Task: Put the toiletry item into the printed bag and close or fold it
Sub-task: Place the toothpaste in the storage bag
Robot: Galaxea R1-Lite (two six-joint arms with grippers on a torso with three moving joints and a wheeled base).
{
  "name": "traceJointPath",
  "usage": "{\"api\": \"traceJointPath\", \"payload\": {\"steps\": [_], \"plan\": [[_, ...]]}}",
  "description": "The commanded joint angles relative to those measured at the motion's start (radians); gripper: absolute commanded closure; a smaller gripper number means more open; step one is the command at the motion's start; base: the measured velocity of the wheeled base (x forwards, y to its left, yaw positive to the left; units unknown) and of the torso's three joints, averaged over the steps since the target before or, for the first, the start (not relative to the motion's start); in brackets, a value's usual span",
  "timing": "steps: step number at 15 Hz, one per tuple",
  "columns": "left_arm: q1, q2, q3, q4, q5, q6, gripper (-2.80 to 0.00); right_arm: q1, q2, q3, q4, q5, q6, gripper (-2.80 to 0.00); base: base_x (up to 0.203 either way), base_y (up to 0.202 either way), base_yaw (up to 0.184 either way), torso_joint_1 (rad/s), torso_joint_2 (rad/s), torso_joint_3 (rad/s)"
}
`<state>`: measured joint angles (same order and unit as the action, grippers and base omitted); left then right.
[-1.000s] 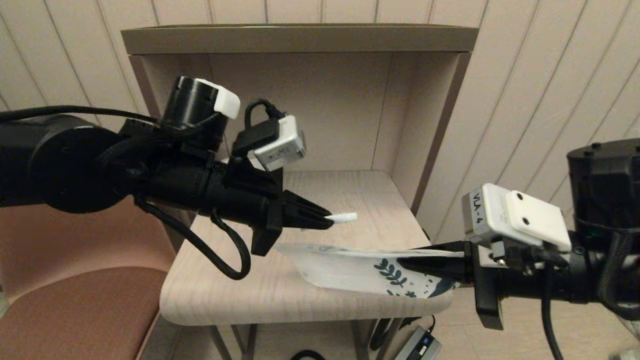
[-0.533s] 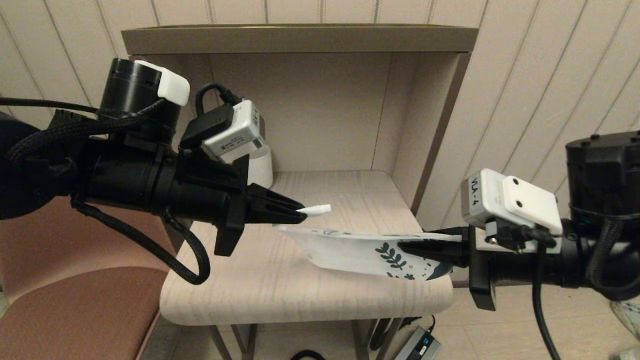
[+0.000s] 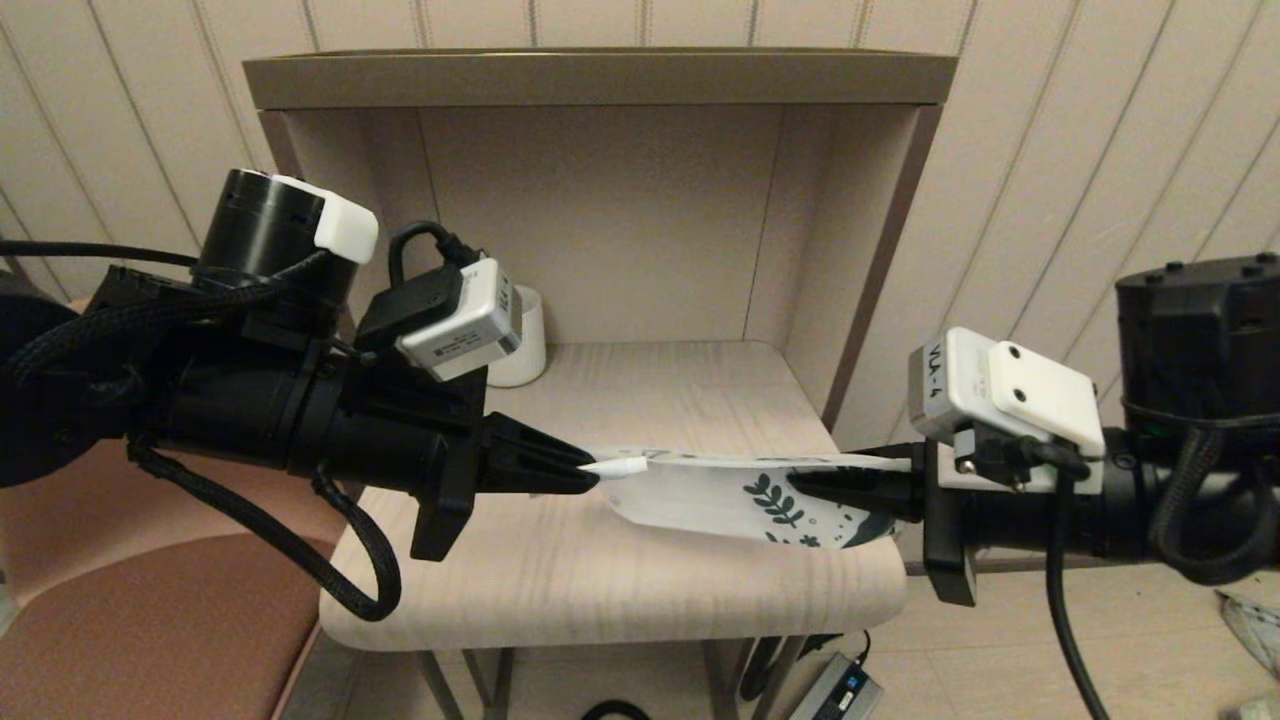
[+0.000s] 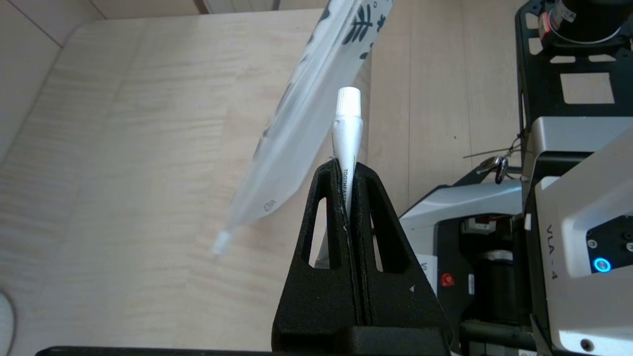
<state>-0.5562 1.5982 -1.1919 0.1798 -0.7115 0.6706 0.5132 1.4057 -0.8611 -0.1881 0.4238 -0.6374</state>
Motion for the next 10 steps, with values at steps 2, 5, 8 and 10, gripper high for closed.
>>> {"api": "traceJointPath", "payload": {"steps": [2,5,8,10], "plan": [[-0.005,0.02,-0.006,0.001,-0.004,0.004,0.0,0.002,0.007,-0.001,-0.002,0.003,-0.004,0.0,0.0,0.0,0.0,0.0,0.0,0.0],[-0.023,0.045,-0.008,-0.001,0.01,0.004,0.0,0.002,0.007,-0.001,-0.002,0.003,-0.004,0.0,0.0,0.0,0.0,0.0,0.0,0.0],[-0.03,0.084,-0.018,-0.003,0.016,0.004,0.0,0.005,0.002,-0.001,-0.001,0.003,-0.004,0.0,0.0,0.0,0.0,0.0,0.0,0.0],[-0.03,0.096,-0.037,-0.003,0.017,0.004,0.0,0.007,0.002,0.0,-0.001,0.003,-0.004,0.0,0.0,0.0,0.0,0.0,0.0,0.0]]}}
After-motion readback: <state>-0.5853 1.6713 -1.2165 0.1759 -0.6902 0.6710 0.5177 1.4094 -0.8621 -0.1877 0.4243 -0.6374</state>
